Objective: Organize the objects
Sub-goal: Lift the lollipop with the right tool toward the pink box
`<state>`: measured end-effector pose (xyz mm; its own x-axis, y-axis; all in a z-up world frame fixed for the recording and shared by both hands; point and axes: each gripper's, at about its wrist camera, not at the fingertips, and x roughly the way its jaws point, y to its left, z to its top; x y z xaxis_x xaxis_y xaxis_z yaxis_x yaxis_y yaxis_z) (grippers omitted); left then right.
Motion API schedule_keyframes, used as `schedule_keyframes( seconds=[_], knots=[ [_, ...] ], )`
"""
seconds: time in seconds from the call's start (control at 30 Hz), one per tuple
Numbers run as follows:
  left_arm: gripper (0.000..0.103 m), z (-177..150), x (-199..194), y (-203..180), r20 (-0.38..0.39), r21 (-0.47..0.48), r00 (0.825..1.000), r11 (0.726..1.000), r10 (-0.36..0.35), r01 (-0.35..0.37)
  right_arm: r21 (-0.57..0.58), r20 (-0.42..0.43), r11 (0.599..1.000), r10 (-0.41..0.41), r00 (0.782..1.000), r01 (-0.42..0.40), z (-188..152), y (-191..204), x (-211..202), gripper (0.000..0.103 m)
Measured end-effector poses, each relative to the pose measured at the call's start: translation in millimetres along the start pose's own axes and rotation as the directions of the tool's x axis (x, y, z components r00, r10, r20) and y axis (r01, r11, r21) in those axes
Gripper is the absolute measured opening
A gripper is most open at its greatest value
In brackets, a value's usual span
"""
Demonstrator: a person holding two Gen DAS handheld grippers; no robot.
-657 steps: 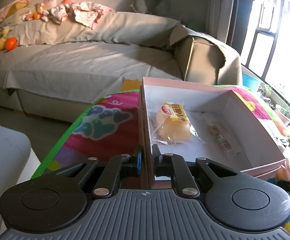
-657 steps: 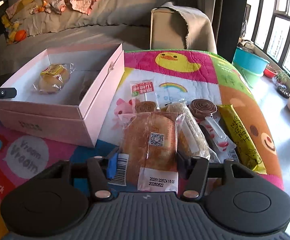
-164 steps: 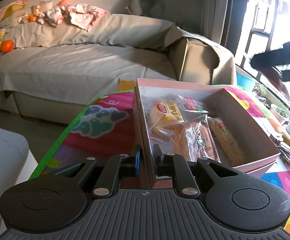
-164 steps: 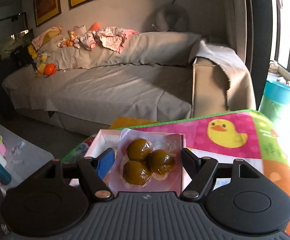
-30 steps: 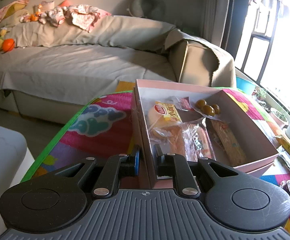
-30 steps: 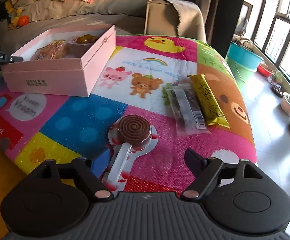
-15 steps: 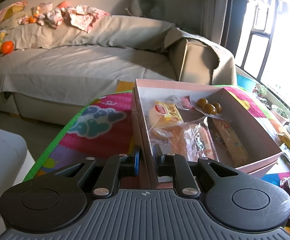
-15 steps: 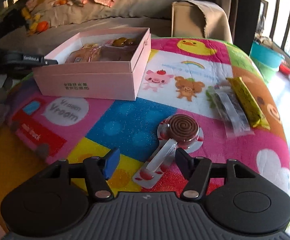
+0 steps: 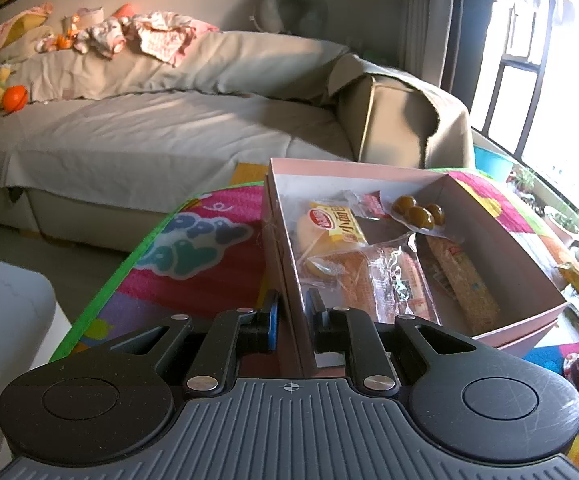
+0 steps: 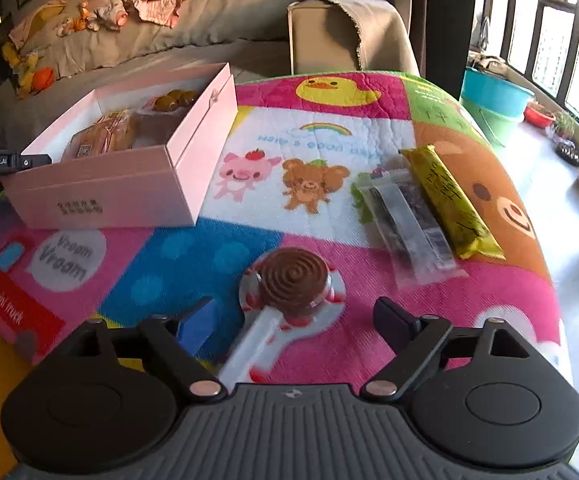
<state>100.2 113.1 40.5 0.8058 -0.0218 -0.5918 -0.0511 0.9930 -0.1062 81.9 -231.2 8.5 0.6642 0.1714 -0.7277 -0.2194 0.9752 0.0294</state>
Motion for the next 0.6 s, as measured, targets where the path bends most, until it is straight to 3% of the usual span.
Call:
schedule_keyframes(
  seconds=[0.13,0.2,0.27,0.47,0.6],
  knots=[
    [0.016,2.3,3.4,0.1,-0.002,0.004,1.000,1.000,-0.009,0.009,-0.034,0.005,0.999,0.012,1.000,-0.012,5.7,13.5,1.7,0.068],
    [0.016,2.3,4.1,-0.3,-0.002,0.004,1.000,1.000,-0.009,0.009,-0.041,0.001,0.999,0.019,1.000,-0.019,7.4,18.9,-1.0,0.051],
    [0.016,2.8,4.9,-0.1,-0.004,0.001,1.000,1.000,-0.011,0.011,-0.032,-0.009,0.999,0.024,1.000,-0.024,9.3,21.0,-4.0,0.045],
    [0.016,3.6,8.6,-0.4,-0.012,-0.004,1.000,1.000,-0.010,0.010,-0.041,-0.014,0.999,0.014,1.000,-0.014,8.5,25.4,-23.3,0.045],
    [0.016,3.3,8.9,-0.3,-0.011,-0.004,1.000,1.000,-0.011,0.011,-0.033,0.044,0.999,0.004,0.999,-0.003,24.3,25.1,-48.1,0.045]
  ],
)
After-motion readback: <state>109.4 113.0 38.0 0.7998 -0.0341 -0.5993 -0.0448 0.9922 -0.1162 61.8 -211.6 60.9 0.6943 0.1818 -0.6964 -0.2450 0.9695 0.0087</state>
